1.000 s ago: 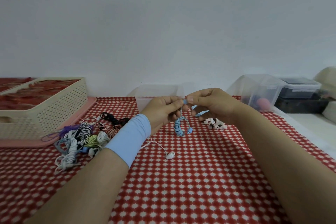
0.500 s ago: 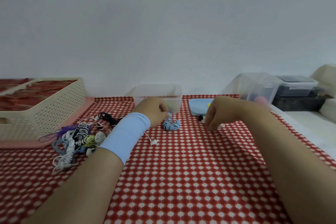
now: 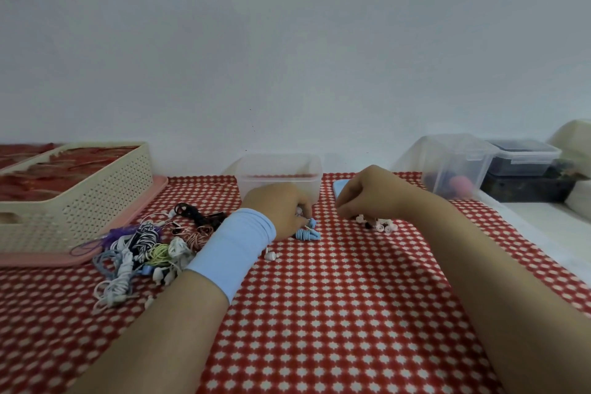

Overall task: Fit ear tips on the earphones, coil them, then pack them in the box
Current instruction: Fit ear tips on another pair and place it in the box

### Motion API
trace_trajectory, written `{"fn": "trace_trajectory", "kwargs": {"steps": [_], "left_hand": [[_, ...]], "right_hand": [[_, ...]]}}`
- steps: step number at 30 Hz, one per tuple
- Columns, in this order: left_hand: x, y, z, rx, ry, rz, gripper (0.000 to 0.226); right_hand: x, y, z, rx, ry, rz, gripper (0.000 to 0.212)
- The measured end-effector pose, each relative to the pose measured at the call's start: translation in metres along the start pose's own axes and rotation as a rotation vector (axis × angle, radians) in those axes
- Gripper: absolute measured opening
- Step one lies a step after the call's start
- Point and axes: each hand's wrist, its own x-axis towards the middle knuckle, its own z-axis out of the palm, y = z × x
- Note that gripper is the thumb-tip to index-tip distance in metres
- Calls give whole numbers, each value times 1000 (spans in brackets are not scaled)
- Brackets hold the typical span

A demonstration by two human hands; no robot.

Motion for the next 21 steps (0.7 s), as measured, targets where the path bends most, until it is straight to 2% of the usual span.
{"fn": "trace_trajectory", "kwargs": {"steps": [4, 6, 9, 11, 15, 18, 21], "left_hand": [[3, -1, -2, 74, -63, 52, 26], [3, -1, -2, 42, -87, 56, 20], [5, -5, 1, -95, -34, 4, 11], [5, -7, 1, -304, 17, -28, 13], [5, -1, -6, -909, 133, -144, 16], [5, 0, -6, -1246, 40, -215, 17], [3, -1, -6, -1398, -74, -204, 18]], "right_hand": [[1, -3, 8, 61, 4, -24, 7], [0, -4, 9, 124, -1, -26, 5], [-3, -5, 8, 257, -3, -11, 2], [-6, -7, 6, 380, -15, 15, 4], [-8, -10, 0, 654, -46, 43, 11], [-7, -10, -3, 779, -53, 42, 12], [-6, -9, -1, 820, -66, 30, 13]]}}
